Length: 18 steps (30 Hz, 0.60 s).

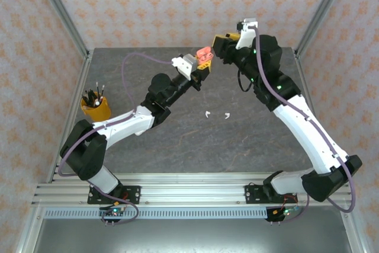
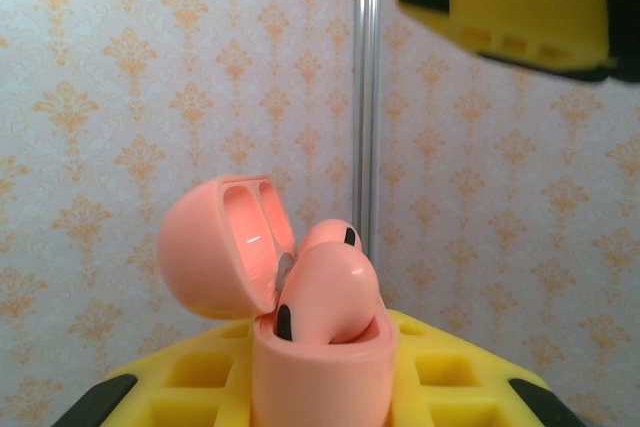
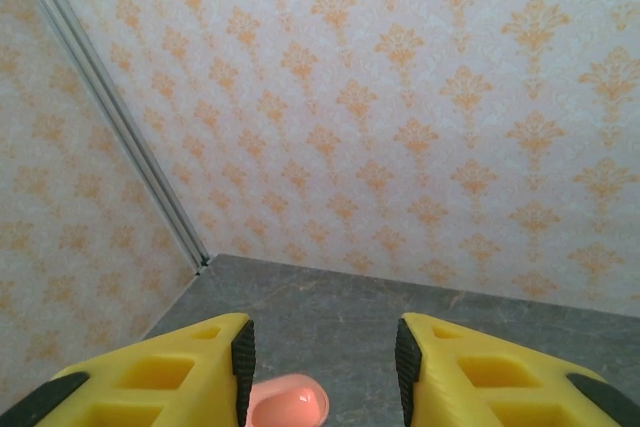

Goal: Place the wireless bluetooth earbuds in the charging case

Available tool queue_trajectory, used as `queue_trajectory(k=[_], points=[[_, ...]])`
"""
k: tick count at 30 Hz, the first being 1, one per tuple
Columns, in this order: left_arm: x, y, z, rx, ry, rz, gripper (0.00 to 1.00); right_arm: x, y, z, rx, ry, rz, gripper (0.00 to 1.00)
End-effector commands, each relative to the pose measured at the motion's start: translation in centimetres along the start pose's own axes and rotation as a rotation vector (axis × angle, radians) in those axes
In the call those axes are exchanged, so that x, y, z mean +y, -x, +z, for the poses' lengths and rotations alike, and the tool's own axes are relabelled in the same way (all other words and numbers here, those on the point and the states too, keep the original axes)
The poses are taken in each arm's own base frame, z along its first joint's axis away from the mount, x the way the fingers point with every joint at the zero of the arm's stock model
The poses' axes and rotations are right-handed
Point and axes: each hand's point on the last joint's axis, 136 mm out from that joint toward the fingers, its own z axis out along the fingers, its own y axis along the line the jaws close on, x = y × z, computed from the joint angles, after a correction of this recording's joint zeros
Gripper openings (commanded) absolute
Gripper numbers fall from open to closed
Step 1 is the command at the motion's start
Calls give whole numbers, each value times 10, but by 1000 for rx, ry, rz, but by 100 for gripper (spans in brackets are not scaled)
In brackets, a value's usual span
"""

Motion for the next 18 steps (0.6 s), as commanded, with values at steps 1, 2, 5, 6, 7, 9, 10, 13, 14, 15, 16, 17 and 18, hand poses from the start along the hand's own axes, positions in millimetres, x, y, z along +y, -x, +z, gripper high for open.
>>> queue_trajectory(k=[1, 2, 5, 6, 7, 9, 10, 13, 14, 15, 16, 17, 18], points=[[-10, -5, -1, -12, -41, 13, 0, -15, -13, 9, 130, -62, 33, 43], [-11, -8, -2, -4, -49, 15, 0, -19, -17, 12, 165, -72, 43, 43], [-15, -17, -4, 17, -72, 17, 0, -28, -29, 24, 271, -84, 85, 42], [-17, -21, -5, 25, -83, 16, 0, -30, -34, 28, 306, -85, 104, 42], [-19, -23, -6, 29, -92, 17, 0, -34, -39, 33, 340, -88, 124, 42], [-22, -27, -7, 39, -109, 16, 0, -40, -47, 41, 399, -93, 157, 41], [-24, -28, -8, 42, -123, 15, 0, -42, -52, 45, 432, -95, 171, 41], [-28, -33, -10, 56, -147, 13, 0, -47, -69, 59, 511, -107, 187, 40], [-29, -35, -10, 59, -152, 13, 0, -48, -73, 62, 529, -109, 191, 39], [-30, -35, -11, 60, -155, 13, 0, -48, -78, 66, 556, -108, 195, 39], [-30, -36, -12, 63, -157, 14, 0, -47, -83, 69, 579, -103, 198, 38], [-30, -37, -12, 63, -157, 14, 0, -48, -89, 73, 602, -100, 205, 38], [-30, -37, -12, 62, -156, 14, 0, -47, -94, 75, 623, -93, 210, 37]])
